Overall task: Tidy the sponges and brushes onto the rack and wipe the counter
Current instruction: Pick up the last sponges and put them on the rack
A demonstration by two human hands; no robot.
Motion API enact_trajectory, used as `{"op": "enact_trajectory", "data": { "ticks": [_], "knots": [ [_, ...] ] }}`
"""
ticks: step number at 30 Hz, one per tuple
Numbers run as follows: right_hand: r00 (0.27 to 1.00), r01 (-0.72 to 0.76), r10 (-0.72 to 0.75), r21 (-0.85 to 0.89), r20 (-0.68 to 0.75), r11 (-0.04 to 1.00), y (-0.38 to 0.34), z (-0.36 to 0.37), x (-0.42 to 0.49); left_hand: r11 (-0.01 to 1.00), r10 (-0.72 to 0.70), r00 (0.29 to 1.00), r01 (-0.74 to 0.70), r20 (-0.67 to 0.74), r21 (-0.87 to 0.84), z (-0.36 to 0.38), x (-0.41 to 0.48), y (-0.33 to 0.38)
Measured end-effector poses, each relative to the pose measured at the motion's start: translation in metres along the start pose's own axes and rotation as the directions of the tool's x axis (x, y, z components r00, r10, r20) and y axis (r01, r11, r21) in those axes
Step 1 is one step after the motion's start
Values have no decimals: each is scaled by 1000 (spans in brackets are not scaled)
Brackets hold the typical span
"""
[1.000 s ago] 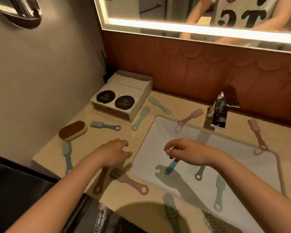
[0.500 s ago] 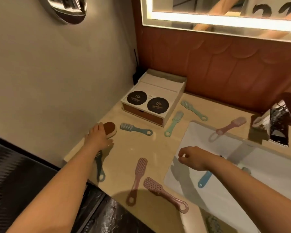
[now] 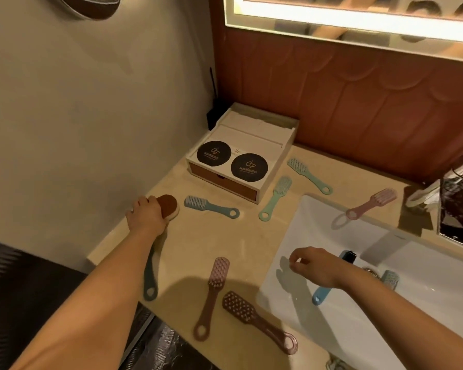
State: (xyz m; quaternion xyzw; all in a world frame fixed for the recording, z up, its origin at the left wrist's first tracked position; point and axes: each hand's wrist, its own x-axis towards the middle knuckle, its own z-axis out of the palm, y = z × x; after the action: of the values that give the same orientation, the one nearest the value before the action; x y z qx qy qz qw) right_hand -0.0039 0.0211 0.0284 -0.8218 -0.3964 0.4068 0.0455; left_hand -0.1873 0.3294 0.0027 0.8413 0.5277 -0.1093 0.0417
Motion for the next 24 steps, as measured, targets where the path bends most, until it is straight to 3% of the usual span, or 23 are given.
{"op": "enact_trajectory", "data": {
  "ticks": [7,13,15,19,24],
  "knots": [
    [998,51,-43,229,-39,972,2,6,-7,974,103,958,-151,-269,-167,-22,-21,25],
    [978,146,-80,361,-191,921,-9,-5,-16,785,304,938,-346,-166,-514,-63,-74,78],
    [960,186,-67,439,-273,879,-17,-12,-21,740,411,897,-434,-165,-514,-72,-94,98],
    [921,246,89,742,-380,624,-31,-30,-46,680,616,774,-616,-146,-398,-84,-127,135],
    [845,336,185,768,-501,545,-15,-35,-80,530,795,573,-816,-200,-229,-91,-162,168]
  ]
}}
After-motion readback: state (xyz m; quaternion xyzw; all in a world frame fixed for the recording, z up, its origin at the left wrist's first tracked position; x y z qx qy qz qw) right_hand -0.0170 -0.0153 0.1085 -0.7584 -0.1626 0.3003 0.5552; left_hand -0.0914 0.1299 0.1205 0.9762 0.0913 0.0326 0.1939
